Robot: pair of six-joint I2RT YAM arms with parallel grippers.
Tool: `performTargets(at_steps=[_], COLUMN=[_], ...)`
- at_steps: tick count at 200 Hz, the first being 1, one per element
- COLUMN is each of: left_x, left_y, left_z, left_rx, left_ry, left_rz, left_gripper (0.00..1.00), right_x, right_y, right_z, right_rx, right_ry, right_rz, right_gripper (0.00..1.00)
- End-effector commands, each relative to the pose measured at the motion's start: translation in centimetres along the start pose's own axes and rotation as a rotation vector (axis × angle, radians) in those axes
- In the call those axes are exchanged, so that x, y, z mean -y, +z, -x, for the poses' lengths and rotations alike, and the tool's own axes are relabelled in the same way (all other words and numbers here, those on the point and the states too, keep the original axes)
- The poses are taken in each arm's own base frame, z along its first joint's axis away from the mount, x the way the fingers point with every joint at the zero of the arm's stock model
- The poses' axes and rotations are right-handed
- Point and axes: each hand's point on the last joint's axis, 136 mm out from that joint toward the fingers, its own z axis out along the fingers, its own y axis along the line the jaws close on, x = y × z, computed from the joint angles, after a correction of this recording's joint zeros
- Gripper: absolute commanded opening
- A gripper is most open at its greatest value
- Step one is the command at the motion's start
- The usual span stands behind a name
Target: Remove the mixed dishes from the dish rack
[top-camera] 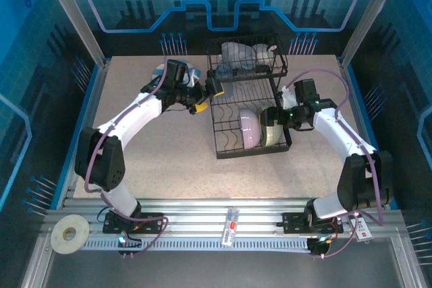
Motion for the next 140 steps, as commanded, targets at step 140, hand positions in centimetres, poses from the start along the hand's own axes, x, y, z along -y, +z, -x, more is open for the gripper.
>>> performTargets(at_steps=[140], left_x=[1.38], left_y=[-1.00], left_z=[-0.57], left_rx=[-0.011], left_ry=[0.029], left_rz=[-0.025], left_gripper=[0.99], right_x=[-0.99], right_y=[0.94], right_z=[0.56], right_rx=[0.026], right_ry=[-0.028], right_rz=[-0.051], right_gripper=[0.46])
